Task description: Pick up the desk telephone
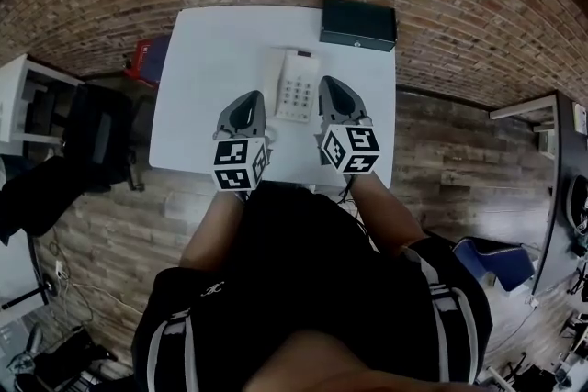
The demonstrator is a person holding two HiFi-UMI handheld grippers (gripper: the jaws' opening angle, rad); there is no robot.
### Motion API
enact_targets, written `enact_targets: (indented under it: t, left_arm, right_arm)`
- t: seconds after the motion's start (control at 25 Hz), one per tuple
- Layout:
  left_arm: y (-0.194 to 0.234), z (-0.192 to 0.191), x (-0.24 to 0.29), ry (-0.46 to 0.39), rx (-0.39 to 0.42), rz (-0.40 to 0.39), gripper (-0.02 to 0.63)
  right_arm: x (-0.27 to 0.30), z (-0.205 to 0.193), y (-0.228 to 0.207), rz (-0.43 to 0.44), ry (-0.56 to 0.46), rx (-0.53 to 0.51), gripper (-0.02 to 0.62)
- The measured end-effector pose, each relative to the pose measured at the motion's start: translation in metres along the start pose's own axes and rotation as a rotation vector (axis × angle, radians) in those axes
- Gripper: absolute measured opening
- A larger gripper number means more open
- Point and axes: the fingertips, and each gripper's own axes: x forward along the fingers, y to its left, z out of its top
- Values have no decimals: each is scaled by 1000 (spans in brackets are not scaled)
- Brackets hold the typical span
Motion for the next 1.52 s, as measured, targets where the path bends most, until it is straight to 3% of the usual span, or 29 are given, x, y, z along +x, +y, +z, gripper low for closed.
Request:
enact_targets:
  t: [0.24,0.56,0.88,1.0,1.16,1.32,1.52]
  left_arm:
    - [20,-8,26,52,36,-28,0]
    - [52,-35,68,159,-101,-82,0]
    - [73,-60,103,260,-106,-137,0]
    - [80,-69,114,287,-149,-172,6]
    - [81,-79,126,318,-286,-276,164]
    - [79,-88,133,347,-471,-381,253]
    - [80,-101,141,391,-512,-446,290]
  right_arm:
    - [24,-15,-15,-58,47,-5,-2]
    - [43,-44,-36,-96,145,26,-2]
    - [62,-80,-59,-115,247,127,0]
    - [70,-90,-63,-101,265,172,5]
    - [79,-105,-68,-83,291,233,78]
    - [89,-123,-71,-63,332,284,111]
    - [101,-138,-75,-37,364,395,144]
